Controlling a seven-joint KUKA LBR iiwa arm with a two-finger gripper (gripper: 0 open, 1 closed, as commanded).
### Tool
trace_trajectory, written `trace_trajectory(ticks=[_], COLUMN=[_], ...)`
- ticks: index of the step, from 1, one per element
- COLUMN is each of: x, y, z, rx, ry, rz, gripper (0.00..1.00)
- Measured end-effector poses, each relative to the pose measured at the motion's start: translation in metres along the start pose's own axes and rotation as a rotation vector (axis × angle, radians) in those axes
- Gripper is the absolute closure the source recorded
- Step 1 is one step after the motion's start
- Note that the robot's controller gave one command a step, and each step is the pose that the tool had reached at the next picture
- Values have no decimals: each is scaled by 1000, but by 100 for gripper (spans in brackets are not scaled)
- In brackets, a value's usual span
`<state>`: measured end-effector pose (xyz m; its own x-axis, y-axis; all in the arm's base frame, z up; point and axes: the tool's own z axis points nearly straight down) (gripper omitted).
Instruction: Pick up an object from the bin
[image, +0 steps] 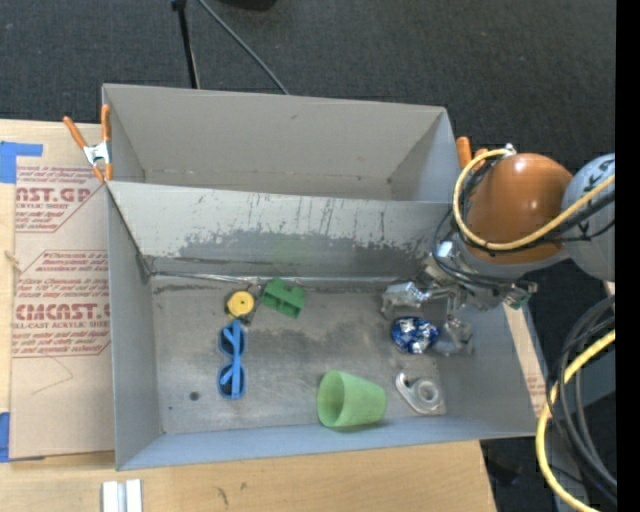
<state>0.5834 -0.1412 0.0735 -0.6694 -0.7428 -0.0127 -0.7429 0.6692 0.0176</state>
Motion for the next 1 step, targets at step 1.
trace_trajectory(ticks=[1], x=[25], y=[18], z=[-11], rx=[14], ry=[2], rz=[61], gripper=[0])
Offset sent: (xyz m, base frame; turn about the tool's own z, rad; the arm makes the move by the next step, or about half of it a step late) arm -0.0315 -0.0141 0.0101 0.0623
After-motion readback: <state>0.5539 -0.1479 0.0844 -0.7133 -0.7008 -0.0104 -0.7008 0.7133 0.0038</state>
